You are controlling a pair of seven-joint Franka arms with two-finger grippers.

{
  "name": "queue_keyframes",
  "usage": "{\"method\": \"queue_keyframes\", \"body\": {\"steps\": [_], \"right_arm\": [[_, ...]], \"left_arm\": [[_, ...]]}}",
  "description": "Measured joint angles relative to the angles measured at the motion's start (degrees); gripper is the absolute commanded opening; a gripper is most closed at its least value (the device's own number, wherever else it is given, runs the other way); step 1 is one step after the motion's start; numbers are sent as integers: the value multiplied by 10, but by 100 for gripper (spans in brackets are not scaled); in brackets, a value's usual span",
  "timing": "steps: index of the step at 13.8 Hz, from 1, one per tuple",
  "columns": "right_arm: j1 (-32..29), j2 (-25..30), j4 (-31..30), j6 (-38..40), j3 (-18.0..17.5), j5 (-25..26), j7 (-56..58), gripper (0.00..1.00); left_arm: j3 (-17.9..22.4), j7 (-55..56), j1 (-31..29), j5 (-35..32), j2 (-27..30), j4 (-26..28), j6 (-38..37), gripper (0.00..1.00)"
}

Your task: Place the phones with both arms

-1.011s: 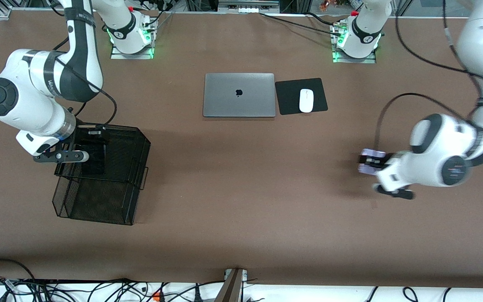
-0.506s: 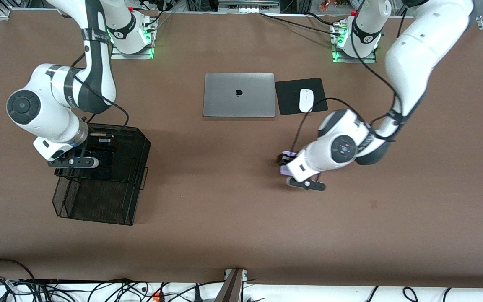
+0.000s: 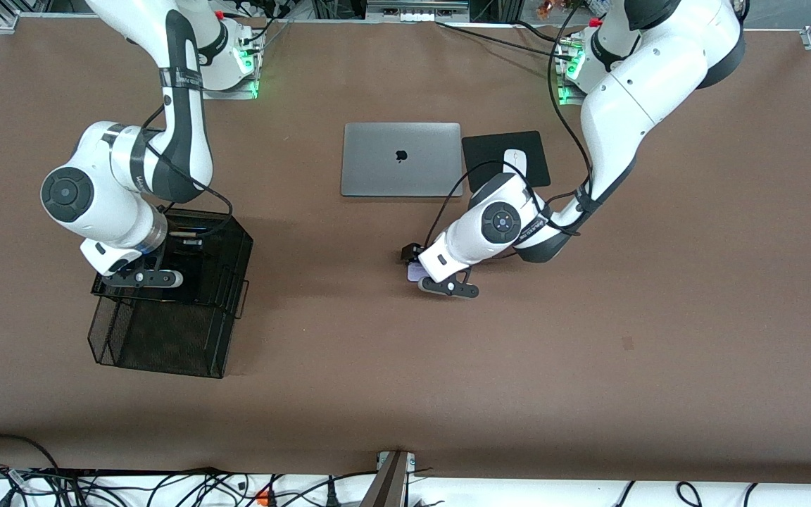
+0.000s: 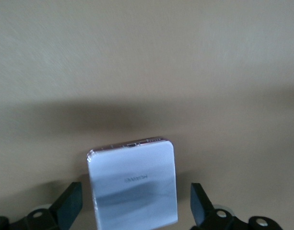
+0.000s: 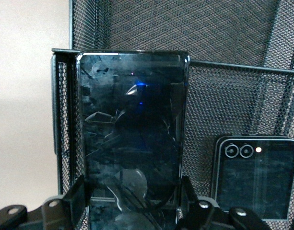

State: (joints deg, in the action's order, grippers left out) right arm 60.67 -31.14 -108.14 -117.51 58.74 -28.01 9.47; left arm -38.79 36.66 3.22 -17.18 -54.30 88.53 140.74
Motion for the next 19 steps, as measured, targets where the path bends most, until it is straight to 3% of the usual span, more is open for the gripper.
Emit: {"method": "queue_keyframes", "body": {"steps": [1, 4, 5, 6, 11, 14, 16, 19], "right_arm": [[0, 0, -1, 0, 0, -1, 0, 20], [0, -1, -16, 1, -2, -1, 0, 25], [0, -2, -21, 1, -2, -2, 0, 50], [0, -4, -24, 1, -3, -2, 0, 100], [0, -6, -11, 1, -1, -4, 0, 100], [1, -5, 35, 45, 10, -4, 0, 100], [-1, -3, 102, 121, 32, -3, 0, 100], [-3, 2, 188, 192, 40, 0, -14, 100]], "left_arm": [[0, 7, -9, 0, 10, -6, -16, 100], [-6, 11, -66, 0, 65, -22, -121, 100], [-9, 6, -88, -1, 91, -25, -172, 100], [-9, -6, -104, -1, 117, -29, -228, 100], [-7, -154, -164, -1, 192, -138, -503, 100], [2, -225, -202, -1, 205, -197, -564, 100], [48, -245, -196, 12, 237, -206, -568, 100], [172, -308, -150, 80, 319, -181, -572, 100]]}}
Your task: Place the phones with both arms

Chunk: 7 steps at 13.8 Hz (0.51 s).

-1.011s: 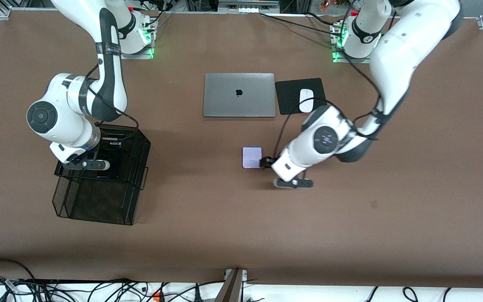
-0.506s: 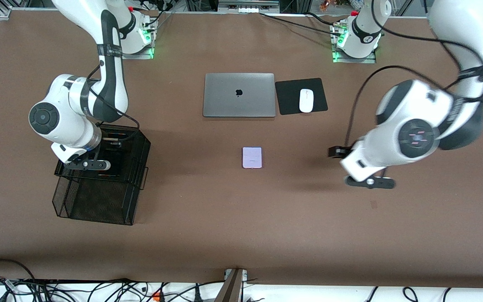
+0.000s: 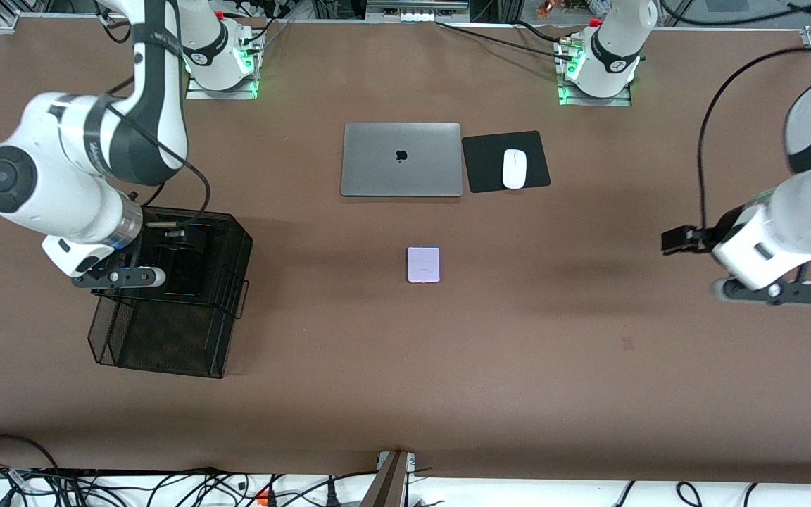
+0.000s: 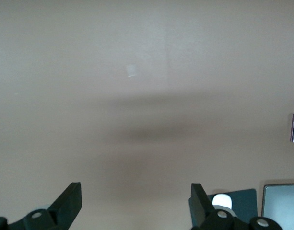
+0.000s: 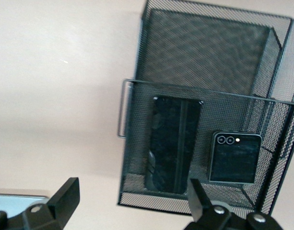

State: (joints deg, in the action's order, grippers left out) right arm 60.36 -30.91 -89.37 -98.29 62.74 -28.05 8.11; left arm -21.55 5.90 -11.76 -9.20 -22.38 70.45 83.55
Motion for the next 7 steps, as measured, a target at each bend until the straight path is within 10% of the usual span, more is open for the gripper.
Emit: {"method": "queue_keyframes", "body": {"steps": [4, 7], "right_arm": [[26, -3, 46, -3, -68, 0, -171, 100], [38, -39, 92, -55, -161, 1, -334, 100]], "left_arm": [[179, -27, 94, 55, 103, 117, 94, 100], [201, -28, 104, 81, 187, 224, 154, 100]]}}
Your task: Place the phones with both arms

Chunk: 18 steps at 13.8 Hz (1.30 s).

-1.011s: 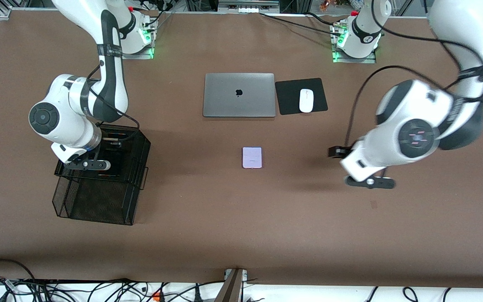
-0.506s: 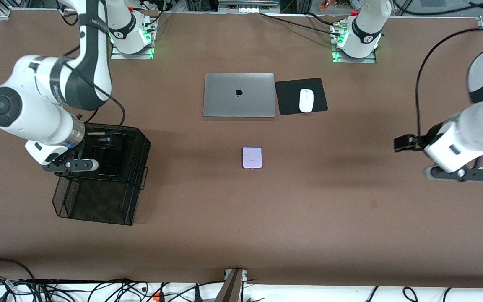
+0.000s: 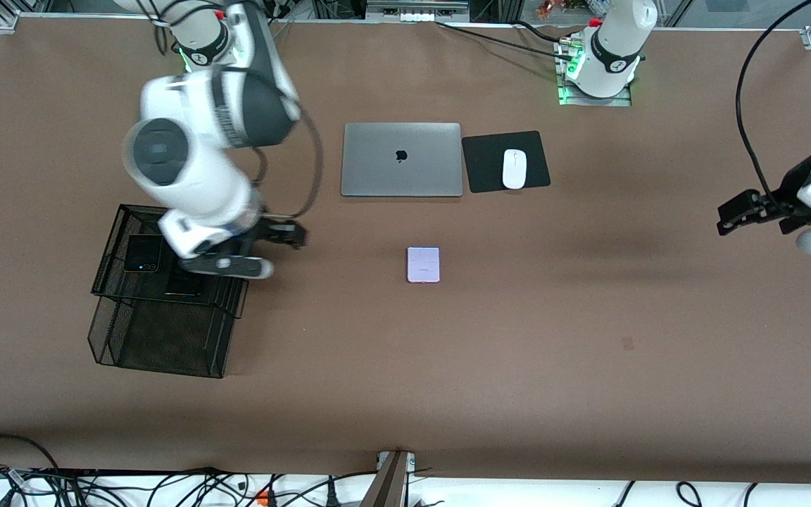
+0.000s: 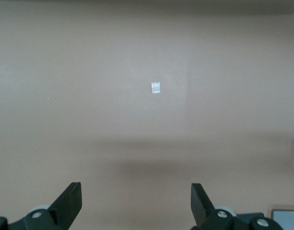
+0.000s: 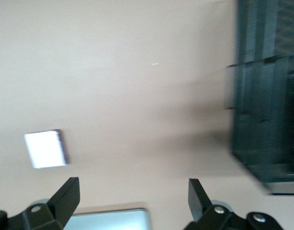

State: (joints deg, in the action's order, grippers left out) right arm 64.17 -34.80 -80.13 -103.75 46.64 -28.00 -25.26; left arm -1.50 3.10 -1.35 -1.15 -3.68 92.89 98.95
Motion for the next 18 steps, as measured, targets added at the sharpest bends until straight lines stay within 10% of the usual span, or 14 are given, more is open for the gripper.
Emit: {"method": "queue_keyframes", "body": {"steps": [5, 11, 18], "right_arm": [[17, -130, 113, -76, -100, 2, -172, 100], [64, -265, 141, -196, -107, 2, -231, 100], [64, -295, 143, -246, -108, 2, -231, 100]], "left_arm": [[0, 0, 4, -1, 45, 58, -7, 100], [0, 0, 5, -3, 45, 60, -7, 100], [0, -1, 5, -3, 45, 60, -7, 100]]}}
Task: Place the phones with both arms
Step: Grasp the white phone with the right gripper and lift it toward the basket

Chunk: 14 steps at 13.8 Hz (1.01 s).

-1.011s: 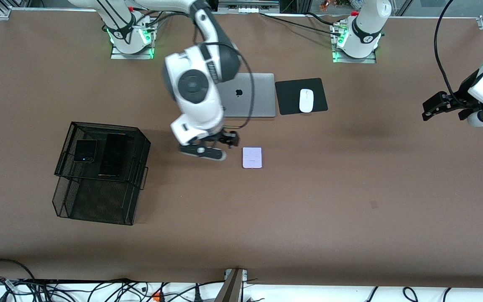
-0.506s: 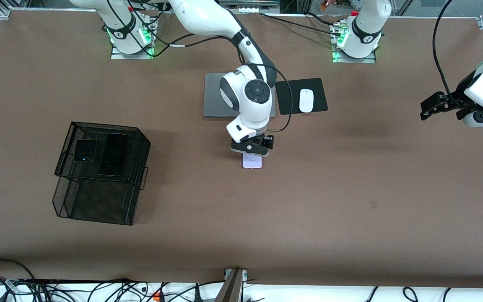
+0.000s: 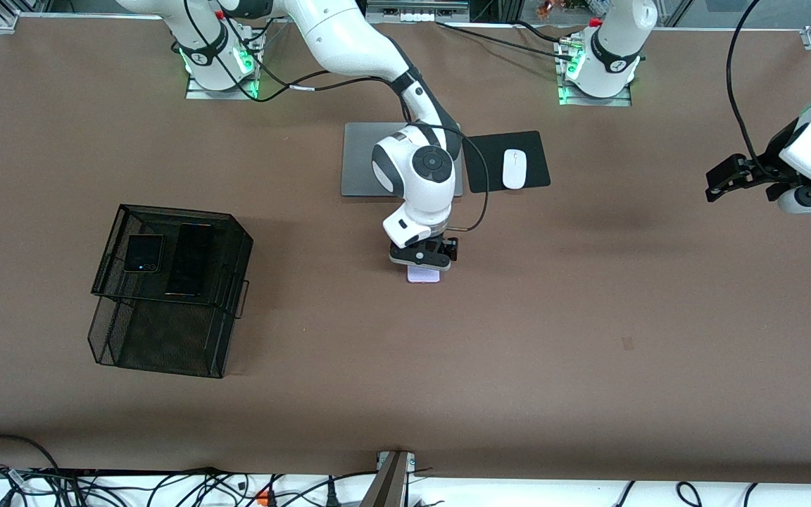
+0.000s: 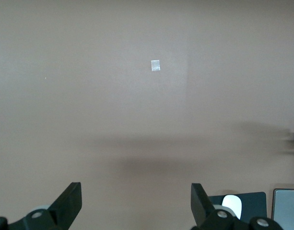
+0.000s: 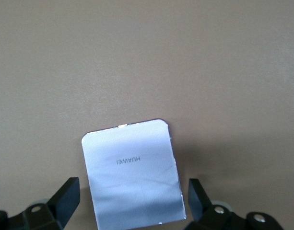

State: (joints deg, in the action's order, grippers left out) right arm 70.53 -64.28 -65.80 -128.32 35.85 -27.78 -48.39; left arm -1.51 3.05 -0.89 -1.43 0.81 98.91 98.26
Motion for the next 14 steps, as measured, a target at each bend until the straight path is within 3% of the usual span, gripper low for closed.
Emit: {"method": "queue_keyframes", "body": {"steps": [4, 5, 6, 7, 8, 9, 14], "right_arm": [[1, -8, 0, -12, -4, 5, 0, 100], [1, -9, 0, -13, -5, 7, 0, 91], [1, -10, 0, -13, -6, 8, 1, 72], [1, -10, 0, -13, -6, 10, 1, 41], [1, -10, 1, -13, -6, 14, 1, 28], [1, -10, 3, -13, -6, 17, 1, 20], [-6, 13, 23, 65, 16, 22, 23, 14]], "left_arm": [[0, 0, 0, 0, 0, 0, 0, 100], [0, 0, 0, 0, 0, 0, 0, 100], [0, 0, 0, 0, 0, 0, 0, 100], [0, 0, 0, 0, 0, 0, 0, 100], [0, 0, 0, 0, 0, 0, 0, 100], [0, 0, 0, 0, 0, 0, 0, 100], [0, 0, 1, 0, 0, 0, 0, 100]]}}
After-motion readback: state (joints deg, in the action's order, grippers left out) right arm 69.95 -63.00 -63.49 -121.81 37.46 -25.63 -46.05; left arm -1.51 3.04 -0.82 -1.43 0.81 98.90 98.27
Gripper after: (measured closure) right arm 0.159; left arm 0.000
